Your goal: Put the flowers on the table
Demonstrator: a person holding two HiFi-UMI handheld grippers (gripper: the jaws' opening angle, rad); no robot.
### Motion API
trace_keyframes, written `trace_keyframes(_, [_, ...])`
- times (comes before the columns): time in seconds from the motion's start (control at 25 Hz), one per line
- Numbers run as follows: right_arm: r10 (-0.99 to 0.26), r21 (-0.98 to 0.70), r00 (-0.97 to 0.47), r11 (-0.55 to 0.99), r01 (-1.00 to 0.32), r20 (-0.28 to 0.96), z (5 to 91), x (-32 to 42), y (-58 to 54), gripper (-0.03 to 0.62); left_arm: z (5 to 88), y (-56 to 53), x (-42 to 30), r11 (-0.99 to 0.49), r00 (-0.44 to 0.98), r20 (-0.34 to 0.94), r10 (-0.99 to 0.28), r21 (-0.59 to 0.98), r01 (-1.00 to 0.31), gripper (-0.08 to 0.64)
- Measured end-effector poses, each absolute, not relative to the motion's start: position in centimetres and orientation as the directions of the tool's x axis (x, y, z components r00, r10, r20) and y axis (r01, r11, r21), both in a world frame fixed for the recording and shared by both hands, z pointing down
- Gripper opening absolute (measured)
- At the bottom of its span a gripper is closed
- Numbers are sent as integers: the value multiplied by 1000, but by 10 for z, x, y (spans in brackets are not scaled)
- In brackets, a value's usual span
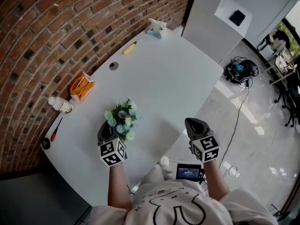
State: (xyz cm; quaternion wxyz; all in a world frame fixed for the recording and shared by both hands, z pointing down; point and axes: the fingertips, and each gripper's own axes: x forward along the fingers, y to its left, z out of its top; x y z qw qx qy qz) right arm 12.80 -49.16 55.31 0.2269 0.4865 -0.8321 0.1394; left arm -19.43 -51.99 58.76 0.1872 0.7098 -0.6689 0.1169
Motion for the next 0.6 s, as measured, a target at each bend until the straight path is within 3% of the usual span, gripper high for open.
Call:
trace_keyframes(0.32, [-737,-13,-420,488,-873,530,561,127,-491,17,600,-526,-194,-42,96,443,-891,132,-990,60])
trace_keyframes(0.6, [-741,-6,-434,503,-864,512,550,122,-493,17,597,-521,-199,-21,79,456,-887,130,-991,115])
